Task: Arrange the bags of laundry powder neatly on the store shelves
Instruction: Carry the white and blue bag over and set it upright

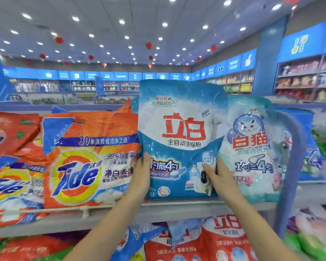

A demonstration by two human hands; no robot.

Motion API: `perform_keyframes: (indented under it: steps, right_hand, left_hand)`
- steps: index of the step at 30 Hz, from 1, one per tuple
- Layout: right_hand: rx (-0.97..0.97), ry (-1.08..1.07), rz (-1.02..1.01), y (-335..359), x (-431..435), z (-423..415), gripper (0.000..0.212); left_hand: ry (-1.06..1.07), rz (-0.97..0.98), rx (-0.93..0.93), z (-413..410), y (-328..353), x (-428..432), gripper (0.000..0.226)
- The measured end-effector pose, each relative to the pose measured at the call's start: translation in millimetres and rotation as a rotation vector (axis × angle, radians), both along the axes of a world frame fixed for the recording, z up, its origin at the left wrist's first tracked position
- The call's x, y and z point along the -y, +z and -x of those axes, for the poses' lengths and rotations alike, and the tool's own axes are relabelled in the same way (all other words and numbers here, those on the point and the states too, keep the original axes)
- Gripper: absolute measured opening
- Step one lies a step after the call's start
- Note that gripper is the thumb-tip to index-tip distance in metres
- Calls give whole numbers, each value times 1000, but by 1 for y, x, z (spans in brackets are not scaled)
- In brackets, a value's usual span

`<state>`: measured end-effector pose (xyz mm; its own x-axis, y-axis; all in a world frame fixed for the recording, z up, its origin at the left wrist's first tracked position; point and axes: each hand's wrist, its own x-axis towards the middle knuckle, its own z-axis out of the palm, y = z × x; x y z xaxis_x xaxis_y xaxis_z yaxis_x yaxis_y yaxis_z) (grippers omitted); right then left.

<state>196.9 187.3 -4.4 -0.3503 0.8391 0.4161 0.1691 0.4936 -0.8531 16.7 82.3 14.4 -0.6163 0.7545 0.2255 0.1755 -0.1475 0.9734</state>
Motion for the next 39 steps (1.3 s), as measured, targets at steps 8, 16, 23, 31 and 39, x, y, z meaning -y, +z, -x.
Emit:
perform_keyframes:
  steps: [8, 16, 23, 31, 39]
  right_hand:
    - [-4, -182, -182, -7, 14, 12, 68]
    - [283, -292, -319, -7, 9, 11, 53]
    - [292, -395, -417, -12, 11, 14, 50]
    - [390, -470, -497, -12, 7, 18, 49]
    - [62, -383, -771, -12, 26, 22, 41]
  left_hand:
    - [199, -231, -121, -17, -10, 3, 42]
    - [216, -119, -540, -13, -32, -6, 65]
    - [210, -44, -594, -12, -29, -5, 55]
    - [279, -10, -629, -14, -25, -4, 58]
    - [456, -133, -1044, -36, -26, 2, 56]
